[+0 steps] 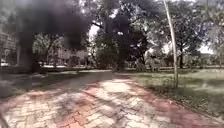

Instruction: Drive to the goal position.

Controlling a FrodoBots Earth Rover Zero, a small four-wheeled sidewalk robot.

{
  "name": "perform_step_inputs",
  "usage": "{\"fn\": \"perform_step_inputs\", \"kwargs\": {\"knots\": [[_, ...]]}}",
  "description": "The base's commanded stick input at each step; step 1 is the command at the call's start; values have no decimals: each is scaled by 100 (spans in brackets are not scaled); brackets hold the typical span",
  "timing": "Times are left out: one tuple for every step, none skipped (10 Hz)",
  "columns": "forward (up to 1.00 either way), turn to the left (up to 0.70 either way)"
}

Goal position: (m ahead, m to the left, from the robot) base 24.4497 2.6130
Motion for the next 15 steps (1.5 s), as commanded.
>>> {"fn": "perform_step_inputs", "kwargs": {"knots": [[70, 0], [70, 0], [70, 0], [70, 15], [70, 33], [70, 35], [70, 0], [70, 0], [70, 0], [70, 0], [70, 0], [70, 0], [70, 0], [70, 0], [70, 0]]}}
